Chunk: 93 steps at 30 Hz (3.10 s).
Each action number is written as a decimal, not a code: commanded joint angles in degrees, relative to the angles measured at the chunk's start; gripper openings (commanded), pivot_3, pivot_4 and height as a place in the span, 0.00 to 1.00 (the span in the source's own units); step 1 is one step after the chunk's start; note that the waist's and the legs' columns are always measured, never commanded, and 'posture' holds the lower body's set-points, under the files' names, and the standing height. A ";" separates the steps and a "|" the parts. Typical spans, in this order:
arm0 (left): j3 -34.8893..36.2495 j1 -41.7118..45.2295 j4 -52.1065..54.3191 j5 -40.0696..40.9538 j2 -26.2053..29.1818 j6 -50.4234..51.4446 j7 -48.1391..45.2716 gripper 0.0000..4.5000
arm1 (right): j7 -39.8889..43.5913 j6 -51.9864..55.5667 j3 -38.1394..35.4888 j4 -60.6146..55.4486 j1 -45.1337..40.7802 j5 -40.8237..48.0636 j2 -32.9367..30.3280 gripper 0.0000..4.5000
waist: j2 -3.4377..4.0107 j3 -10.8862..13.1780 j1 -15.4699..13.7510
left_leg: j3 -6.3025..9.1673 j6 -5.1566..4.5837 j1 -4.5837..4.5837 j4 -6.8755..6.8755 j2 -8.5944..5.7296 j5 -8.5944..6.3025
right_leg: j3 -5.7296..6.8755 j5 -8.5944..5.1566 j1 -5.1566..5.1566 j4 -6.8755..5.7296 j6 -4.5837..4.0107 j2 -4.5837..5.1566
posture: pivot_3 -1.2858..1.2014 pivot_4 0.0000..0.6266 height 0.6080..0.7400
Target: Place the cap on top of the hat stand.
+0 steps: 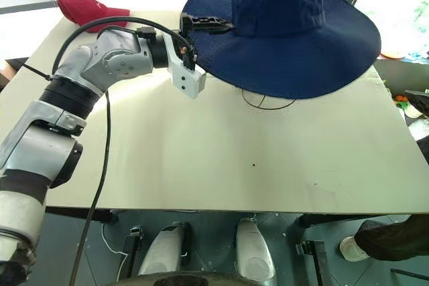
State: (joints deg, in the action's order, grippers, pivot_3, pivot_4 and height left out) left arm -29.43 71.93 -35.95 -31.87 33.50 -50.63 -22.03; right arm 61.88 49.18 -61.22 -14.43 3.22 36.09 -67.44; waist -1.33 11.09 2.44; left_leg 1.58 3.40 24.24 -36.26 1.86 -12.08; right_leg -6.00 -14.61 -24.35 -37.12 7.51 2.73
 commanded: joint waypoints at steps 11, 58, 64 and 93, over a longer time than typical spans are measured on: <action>6.75 -6.18 8.68 12.79 1.55 6.89 -12.73 0.99 | 0.01 -4.88 3.18 -0.95 -1.91 -3.16 -1.77 1.00 | 0.04 -0.02 0.14 | 0.00 0.00 -0.02 0.00 0.00 0.00 | 0.00 0.00 0.00 -0.01 0.00 -0.01 | 0.52 0.24 0.99; 35.41 -17.97 37.59 84.27 20.96 103.10 -52.45 0.99 | -59.66 -52.49 54.91 -6.67 5.88 -76.90 34.62 1.00 | -0.20 -0.12 0.04 | 0.18 -0.02 -0.09 -0.30 0.03 0.00 | 0.08 -0.16 0.18 -0.21 -0.39 -0.06 | 0.52 0.24 0.99; 35.97 -18.56 38.65 83.87 21.26 103.20 -52.79 1.00 | -61.14 -54.79 53.37 -5.67 5.73 -75.50 33.99 0.71 | -0.20 -0.12 0.07 | 0.19 -0.02 -0.05 -0.30 0.02 0.00 | 0.08 -0.16 0.17 -0.20 -0.38 -0.06 | 0.52 0.24 0.99; 35.38 -18.82 37.28 81.05 16.81 99.88 -53.55 1.00 | -37.95 -58.52 28.47 -20.50 8.09 -62.09 17.77 0.01 | -0.20 -0.12 0.11 | 0.18 -0.02 -0.08 -0.31 0.03 0.00 | 0.08 -0.15 0.21 -0.20 -0.36 -0.06 | 0.52 0.24 0.99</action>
State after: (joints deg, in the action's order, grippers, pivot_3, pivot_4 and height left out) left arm 5.25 51.83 1.07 49.34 50.22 50.39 -75.24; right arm 22.53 -8.53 -30.56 -33.61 12.28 -27.81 -48.63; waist -1.54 10.97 2.55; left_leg 1.76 3.39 24.16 -36.58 1.89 -12.08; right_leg -5.92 -14.76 -24.14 -37.32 7.15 2.67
